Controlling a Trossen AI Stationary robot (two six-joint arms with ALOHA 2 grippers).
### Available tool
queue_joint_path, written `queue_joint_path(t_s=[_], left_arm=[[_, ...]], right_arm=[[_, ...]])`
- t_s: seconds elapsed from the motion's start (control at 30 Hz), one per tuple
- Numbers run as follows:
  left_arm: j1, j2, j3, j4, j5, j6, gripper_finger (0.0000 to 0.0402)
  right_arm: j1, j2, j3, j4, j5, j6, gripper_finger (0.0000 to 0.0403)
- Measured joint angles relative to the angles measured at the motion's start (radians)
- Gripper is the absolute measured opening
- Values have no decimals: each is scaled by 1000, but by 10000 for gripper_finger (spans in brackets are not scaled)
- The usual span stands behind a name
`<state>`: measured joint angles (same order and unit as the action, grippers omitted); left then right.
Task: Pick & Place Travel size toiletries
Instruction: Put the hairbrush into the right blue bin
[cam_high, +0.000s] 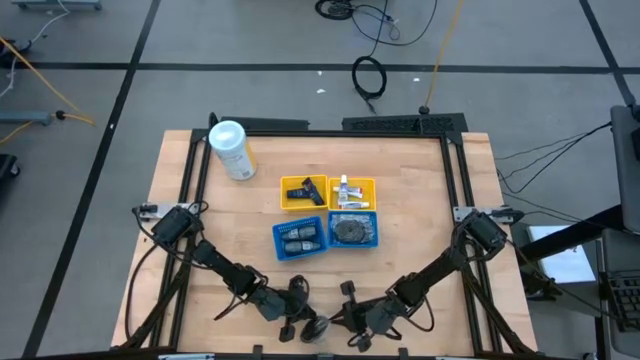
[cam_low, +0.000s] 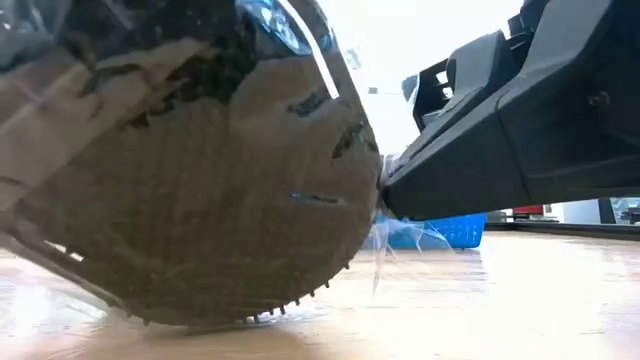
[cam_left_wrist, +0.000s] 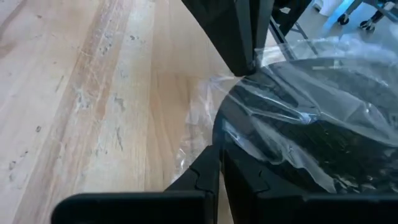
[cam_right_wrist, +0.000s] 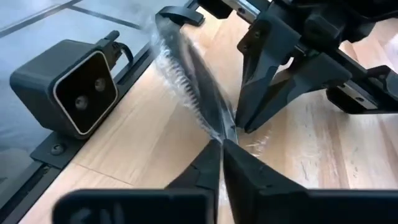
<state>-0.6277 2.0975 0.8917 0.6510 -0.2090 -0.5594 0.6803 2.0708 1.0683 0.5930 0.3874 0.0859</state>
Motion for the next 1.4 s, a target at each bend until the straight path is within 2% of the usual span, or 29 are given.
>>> queue_joint_path(t_s=[0.33,0.5,0.73,0.87,1.1,1.4], left_arm=[[0,1,0,11,-24,8,21],[1,2,-1,31,-80,12,21],[5,-6,-3,48,-132,67,22],[14,-29,-2,50,-133,85,30],[27,-112,-2,-11,-124,142,88],[27,-181,0,-60,-96,166,122]], right_arm=[[0,0,0,1,-25,7,1],[4,-2,0,8,-25,7,0],[21,-75,0,-81,-17,1,0],[45,-133,-1,-185,73,0,0],[77,-264,-1,-408,252,10,0],[57,-457,-2,-689,400,58,0]])
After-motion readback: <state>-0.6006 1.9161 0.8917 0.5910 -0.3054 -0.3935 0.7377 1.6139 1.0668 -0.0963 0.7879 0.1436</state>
